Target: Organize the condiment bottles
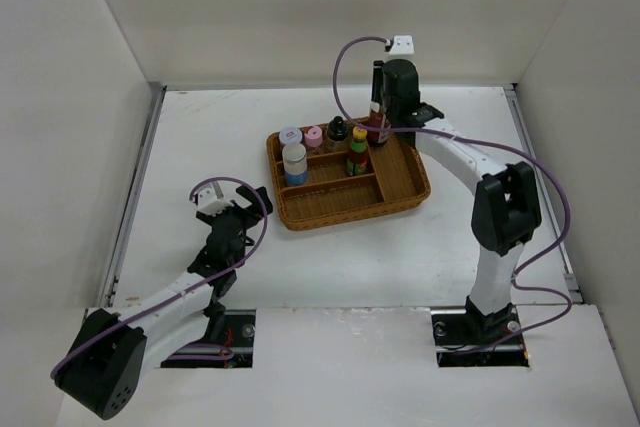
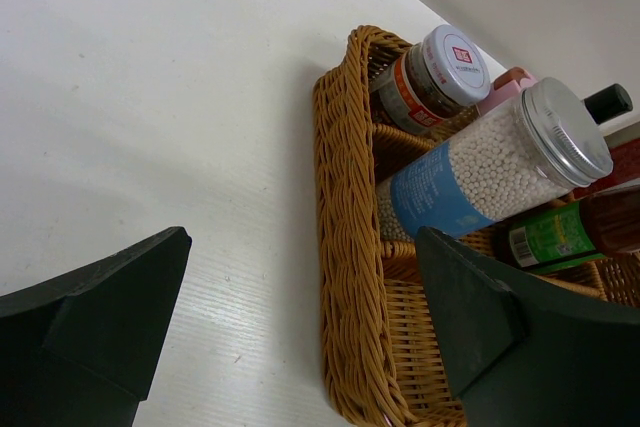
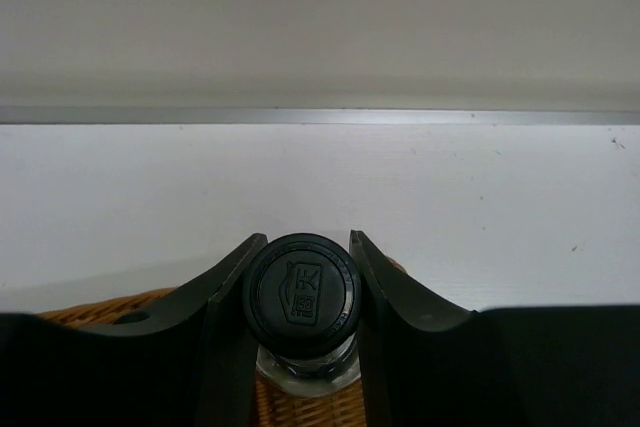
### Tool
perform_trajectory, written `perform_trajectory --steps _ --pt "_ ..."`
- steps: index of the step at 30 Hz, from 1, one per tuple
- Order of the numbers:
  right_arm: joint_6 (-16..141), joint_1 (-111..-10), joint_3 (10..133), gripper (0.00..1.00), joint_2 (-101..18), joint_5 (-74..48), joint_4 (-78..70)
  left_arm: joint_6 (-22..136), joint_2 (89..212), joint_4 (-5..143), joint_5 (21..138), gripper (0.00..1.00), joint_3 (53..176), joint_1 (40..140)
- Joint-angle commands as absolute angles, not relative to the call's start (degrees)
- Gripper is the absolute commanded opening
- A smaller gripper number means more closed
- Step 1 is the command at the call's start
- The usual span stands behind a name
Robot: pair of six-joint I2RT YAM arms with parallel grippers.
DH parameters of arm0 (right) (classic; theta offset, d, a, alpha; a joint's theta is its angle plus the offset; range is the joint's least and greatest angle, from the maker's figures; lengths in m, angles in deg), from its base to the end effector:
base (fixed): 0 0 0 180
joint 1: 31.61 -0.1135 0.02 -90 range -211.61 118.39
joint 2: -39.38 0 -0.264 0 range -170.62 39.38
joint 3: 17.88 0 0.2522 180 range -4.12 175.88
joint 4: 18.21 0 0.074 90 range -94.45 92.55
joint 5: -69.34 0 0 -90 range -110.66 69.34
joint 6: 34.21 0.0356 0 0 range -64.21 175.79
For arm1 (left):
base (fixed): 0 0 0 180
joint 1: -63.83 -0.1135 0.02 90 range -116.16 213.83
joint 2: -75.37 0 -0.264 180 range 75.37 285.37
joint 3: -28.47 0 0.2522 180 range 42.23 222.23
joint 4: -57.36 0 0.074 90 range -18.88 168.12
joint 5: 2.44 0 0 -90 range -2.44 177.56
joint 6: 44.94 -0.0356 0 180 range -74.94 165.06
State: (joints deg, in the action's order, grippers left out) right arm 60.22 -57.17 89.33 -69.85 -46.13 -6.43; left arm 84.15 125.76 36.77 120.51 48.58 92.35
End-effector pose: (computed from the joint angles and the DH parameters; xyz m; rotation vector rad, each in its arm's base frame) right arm 0.4235 0.1856 0.3286 -0.0161 1.7879 -0.0272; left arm 0.1603 -0.0650 0.1722 -0.5706 1.6298 -0.3748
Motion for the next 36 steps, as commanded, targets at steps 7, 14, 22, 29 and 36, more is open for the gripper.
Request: perform_trajectory --steps 7,14,22,29,36 --pt "62.5 -56.6 84.1 0.45 -67.7 -46.3 -18.6 84.7 126.2 33.8 120.3 1.0 48.9 92.0" --pt "64.6 -56.9 83.3 0.87 -62.8 -44.6 -17.7 84.4 126.5 34.0 121.2 1.0 49.2 91.9" --pt "70.2 -56.2 70.8 1.0 -45.2 -45.3 -18.6 84.8 127.3 36.8 122.3 1.0 50.5 91.7" --pt "88.5 -47.3 40.9 1.0 -25.9 -50.0 -19.2 88.0 121.3 47.1 120.5 1.0 52.2 88.9" --pt "102.6 -42.7 19.8 1.0 -17.1 -49.7 -18.8 87.9 114.8 65.3 121.1 1.0 56.2 86.2"
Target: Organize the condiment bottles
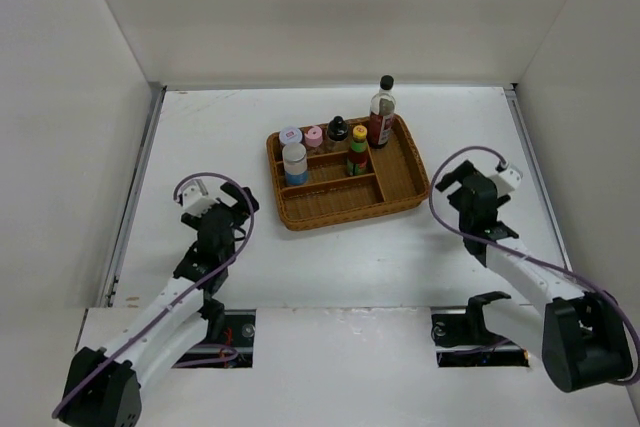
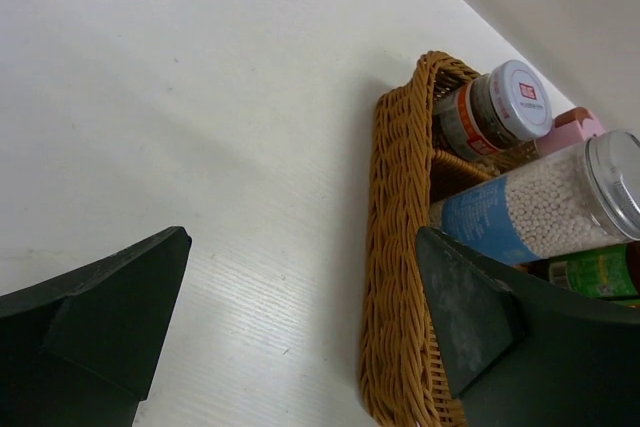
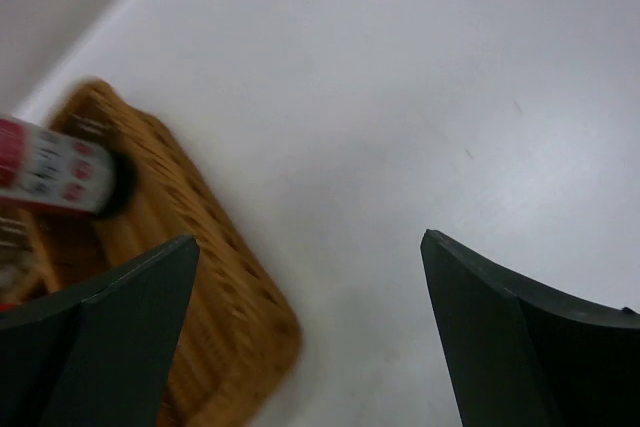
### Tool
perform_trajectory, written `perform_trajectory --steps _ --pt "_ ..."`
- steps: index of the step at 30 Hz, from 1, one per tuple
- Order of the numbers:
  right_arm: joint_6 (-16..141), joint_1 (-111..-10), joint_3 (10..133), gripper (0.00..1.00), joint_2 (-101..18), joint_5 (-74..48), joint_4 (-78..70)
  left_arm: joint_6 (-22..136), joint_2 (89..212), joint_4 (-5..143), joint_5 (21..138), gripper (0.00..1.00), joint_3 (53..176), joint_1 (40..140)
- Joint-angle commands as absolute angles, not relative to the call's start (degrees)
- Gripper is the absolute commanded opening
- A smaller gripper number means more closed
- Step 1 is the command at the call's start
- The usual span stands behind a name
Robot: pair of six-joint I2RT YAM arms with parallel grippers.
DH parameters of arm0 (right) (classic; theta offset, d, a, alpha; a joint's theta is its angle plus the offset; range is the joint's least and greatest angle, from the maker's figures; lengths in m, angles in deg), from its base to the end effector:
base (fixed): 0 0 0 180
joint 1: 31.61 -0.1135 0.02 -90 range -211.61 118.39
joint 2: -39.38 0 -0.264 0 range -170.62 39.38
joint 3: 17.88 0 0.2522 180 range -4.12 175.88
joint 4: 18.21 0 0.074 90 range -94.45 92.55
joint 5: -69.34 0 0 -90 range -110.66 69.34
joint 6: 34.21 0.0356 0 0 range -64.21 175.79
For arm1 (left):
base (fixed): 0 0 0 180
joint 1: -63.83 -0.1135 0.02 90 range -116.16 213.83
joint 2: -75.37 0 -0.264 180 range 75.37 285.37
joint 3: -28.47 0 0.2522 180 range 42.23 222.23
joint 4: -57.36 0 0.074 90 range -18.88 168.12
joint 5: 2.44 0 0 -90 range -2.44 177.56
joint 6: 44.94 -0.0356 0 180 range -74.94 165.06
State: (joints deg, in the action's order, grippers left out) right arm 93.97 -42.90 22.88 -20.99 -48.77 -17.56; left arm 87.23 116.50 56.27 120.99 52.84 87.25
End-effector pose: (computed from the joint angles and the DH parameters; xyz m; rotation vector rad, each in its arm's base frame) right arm 0.2248 0.0278 0.2218 0.7460 1.7288 0.1191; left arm 0.1569 -0.0466 0.1864 -0.6827 1.6729 -0.2786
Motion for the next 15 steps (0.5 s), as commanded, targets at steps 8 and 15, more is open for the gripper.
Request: perform_trajectory --steps 8,15 --pt "107.6 -45.3 11.4 1.0 -9.3 -51.9 -18.9 87.7 114.7 72.5 120.3 1.0 59.7 86.7" --pt "110.7 -45.1 11.0 1.0 -9.8 -50.3 -19.5 87.3 117.8 73.1 120.3 1.0 61.9 88.8"
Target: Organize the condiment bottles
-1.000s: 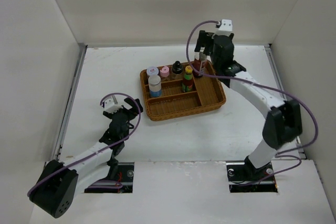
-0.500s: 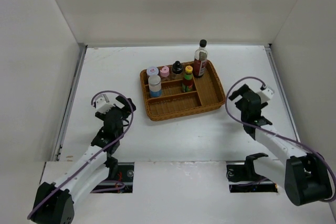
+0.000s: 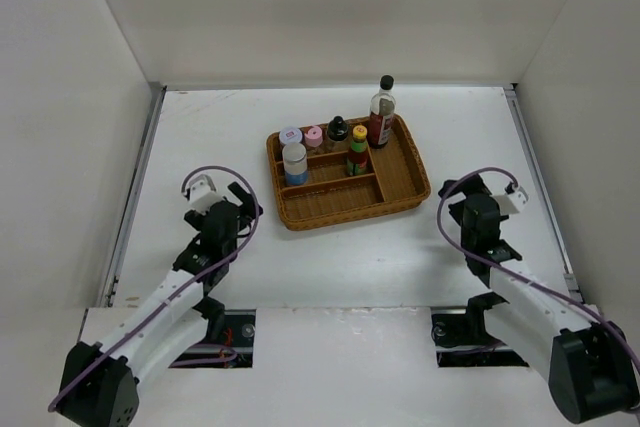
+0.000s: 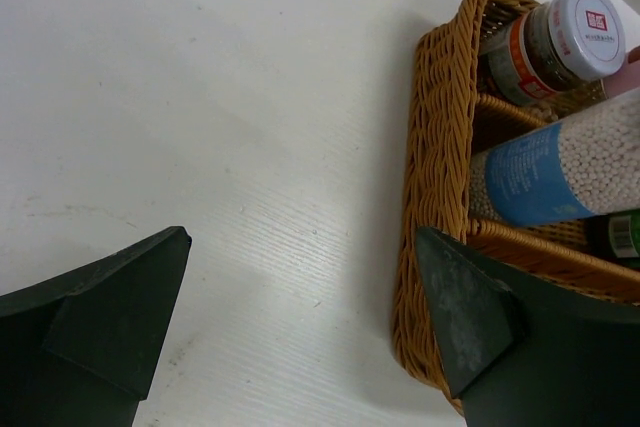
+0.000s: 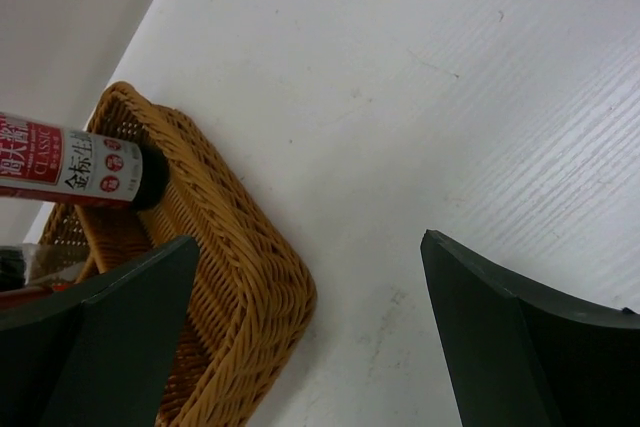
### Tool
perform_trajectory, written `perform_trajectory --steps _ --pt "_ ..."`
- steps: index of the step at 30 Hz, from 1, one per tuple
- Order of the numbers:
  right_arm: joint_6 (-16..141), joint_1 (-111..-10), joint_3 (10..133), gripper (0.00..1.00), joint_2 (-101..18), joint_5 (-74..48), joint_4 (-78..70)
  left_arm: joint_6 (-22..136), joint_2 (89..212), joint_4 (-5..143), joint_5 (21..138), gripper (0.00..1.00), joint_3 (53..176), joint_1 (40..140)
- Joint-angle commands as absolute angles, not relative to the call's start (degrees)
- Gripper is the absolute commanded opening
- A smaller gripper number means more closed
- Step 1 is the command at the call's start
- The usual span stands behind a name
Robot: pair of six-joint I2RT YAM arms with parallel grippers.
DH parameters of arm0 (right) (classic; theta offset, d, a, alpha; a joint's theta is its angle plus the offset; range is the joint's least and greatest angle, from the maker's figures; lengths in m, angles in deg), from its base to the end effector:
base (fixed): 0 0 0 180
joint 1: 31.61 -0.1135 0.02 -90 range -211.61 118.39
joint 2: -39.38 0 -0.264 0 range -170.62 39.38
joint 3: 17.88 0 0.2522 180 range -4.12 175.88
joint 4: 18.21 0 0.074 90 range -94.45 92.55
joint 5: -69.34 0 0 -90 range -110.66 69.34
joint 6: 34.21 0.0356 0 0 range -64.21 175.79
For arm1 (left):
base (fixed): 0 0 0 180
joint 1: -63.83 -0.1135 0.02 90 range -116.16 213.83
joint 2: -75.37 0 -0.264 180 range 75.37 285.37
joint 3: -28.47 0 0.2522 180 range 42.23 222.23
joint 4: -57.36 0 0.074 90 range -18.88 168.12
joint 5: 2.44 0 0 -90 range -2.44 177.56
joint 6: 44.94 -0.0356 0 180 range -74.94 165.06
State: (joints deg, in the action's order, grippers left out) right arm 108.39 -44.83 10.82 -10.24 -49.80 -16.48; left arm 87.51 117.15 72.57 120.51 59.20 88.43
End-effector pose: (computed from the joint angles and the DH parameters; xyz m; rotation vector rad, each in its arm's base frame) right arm 0.1807 0.0246 0.1841 0.9475 1.6737 0.2725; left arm 0.1570 -0.0506 0.1951 -0.6478 1.8454 -0.1863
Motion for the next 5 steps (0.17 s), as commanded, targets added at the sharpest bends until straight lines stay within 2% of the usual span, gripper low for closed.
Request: perform_trajectory --steps 1,5 --pt "110.7 -45.4 11.0 1.0 -9.7 -50.3 -19.6 87.3 118.3 73.1 120.3 1.0 62.1 88.8" --pt "111.0 -45.5 11.0 1.0 -9.4 -50.3 -19.3 87.3 119.2 73.6 120.8 1.0 63.5 89.0"
